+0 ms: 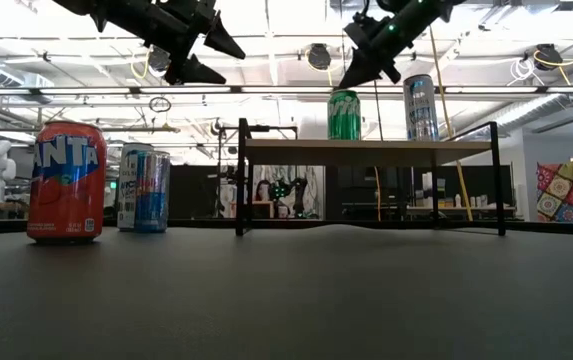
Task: Place canned beverage on shelf
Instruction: Put the top green soda can on the shelf, then adjust the white soda can on the shelf
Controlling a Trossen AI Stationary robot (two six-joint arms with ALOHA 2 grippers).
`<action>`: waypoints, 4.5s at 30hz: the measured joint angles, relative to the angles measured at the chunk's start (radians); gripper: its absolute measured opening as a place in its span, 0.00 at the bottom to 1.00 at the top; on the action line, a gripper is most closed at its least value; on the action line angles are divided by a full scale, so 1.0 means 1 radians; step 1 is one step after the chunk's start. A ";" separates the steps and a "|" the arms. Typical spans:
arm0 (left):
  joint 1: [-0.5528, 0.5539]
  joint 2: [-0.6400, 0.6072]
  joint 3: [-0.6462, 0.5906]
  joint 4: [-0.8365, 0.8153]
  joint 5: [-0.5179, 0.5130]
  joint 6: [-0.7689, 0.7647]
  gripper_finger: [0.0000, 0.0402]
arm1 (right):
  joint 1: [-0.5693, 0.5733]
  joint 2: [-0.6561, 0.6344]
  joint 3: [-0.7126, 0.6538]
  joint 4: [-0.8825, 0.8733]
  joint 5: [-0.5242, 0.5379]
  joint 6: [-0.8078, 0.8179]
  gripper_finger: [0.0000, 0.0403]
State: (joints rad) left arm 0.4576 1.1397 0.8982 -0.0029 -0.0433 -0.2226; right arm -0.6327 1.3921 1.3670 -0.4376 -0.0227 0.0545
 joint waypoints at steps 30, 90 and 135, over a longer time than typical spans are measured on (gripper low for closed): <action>0.000 0.000 0.000 -0.007 -0.014 -0.001 0.99 | 0.003 -0.047 0.000 -0.175 0.214 -0.118 0.00; 0.000 0.020 0.001 -0.057 -0.025 -0.007 0.99 | -0.256 -0.359 0.000 -0.307 -0.083 0.016 0.00; 0.000 0.020 0.000 -0.060 -0.053 -0.007 0.99 | -0.346 -0.233 0.001 -0.344 -0.165 -0.174 0.00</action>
State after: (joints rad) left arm 0.4576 1.1599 0.8986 -0.0624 -0.0963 -0.2295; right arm -0.9783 1.1595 1.3678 -0.7814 -0.1876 -0.1192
